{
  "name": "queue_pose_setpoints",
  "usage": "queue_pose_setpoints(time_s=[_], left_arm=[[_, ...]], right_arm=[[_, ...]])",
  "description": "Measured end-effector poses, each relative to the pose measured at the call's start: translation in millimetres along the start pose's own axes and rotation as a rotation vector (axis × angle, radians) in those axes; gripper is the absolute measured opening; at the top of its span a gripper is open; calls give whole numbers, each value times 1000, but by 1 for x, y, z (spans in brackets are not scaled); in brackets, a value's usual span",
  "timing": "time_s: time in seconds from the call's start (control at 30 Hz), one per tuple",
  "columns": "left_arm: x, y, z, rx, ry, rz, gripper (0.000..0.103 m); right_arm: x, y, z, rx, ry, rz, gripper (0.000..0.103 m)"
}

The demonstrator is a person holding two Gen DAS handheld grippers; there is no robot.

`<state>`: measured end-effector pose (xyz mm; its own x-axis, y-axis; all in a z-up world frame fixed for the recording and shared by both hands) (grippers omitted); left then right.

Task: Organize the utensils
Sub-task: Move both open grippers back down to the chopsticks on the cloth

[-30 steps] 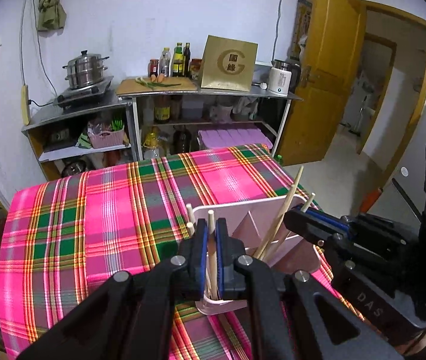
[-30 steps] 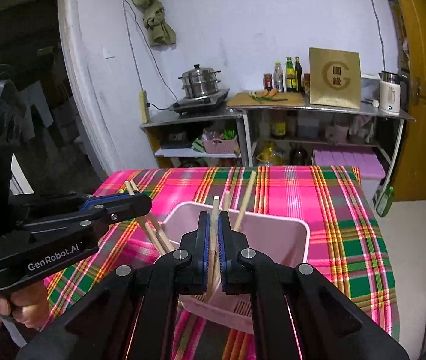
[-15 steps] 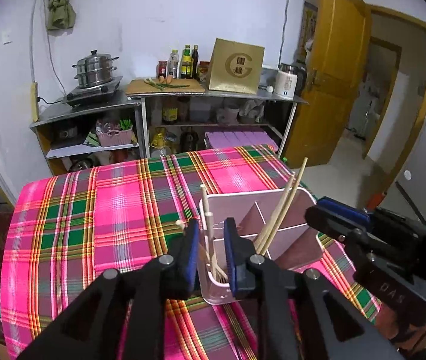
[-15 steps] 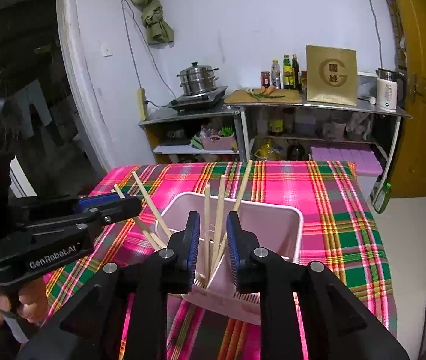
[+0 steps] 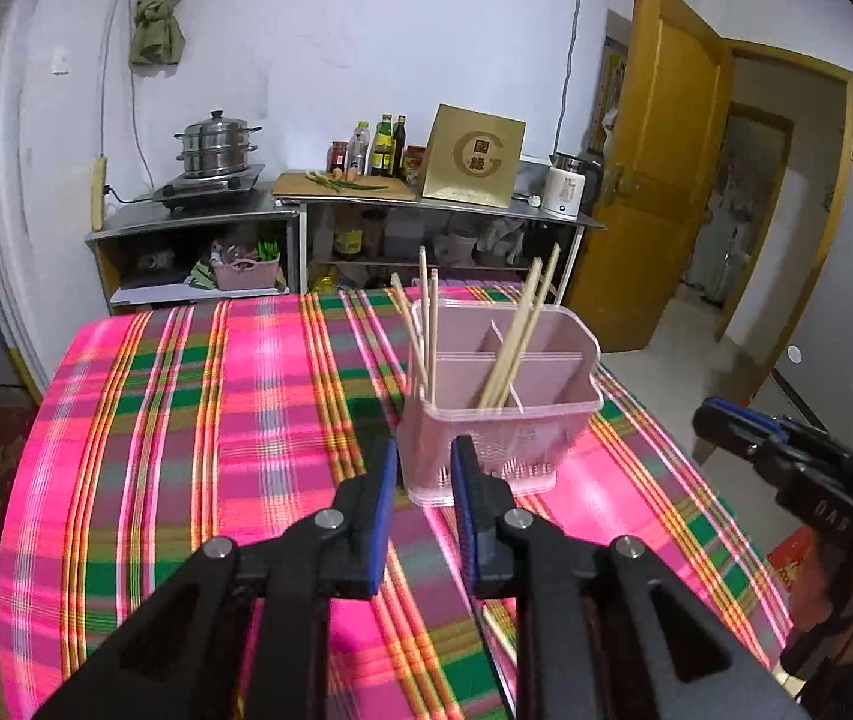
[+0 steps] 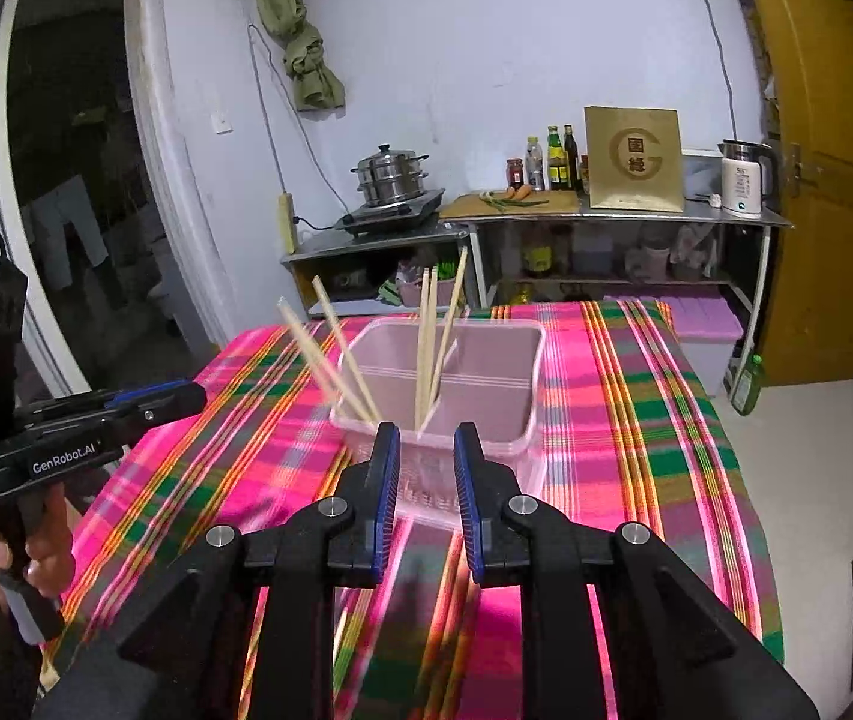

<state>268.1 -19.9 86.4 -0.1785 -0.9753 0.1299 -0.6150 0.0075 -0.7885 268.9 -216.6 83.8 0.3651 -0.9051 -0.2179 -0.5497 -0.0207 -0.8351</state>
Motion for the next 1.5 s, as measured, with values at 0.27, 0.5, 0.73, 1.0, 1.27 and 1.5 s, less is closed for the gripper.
queue_pose_setpoints(time_s=[0.27, 0.5, 0.73, 1.0, 1.27, 1.5], left_arm=[[4, 67, -36, -7, -3, 0, 20], [1, 119, -53, -38, -16, -23, 20], [-8, 149, -58, -71, -34, -37, 20], [-22, 166, -51, -107, -49, -65, 20], [-34, 164, -37, -135, -77, -53, 22], [-51, 157, -9, -202, -131, -31, 24]], right_arm=[[-14, 56, -42, -5, -12, -2, 19], [-21, 95, -61, -34, -26, 17, 19], [-27, 116, -63, -56, -38, 23, 19], [-35, 130, -51, -97, -52, 11, 19], [-46, 135, -26, -151, -62, -13, 19], [-55, 136, 2, -208, -52, -39, 19]])
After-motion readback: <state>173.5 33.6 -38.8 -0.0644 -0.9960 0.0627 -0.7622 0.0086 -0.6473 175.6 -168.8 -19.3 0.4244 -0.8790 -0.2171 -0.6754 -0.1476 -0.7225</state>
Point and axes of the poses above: each gripper's, at about its wrist camera, not at the fingertips, and z roughly the way its jaws point, x to its right, y to its underside, the point moved 5 cm from there along z, roughly the way its jaws point, and after that the axes turned 3 degrees about -y, right-handed, at the moved point
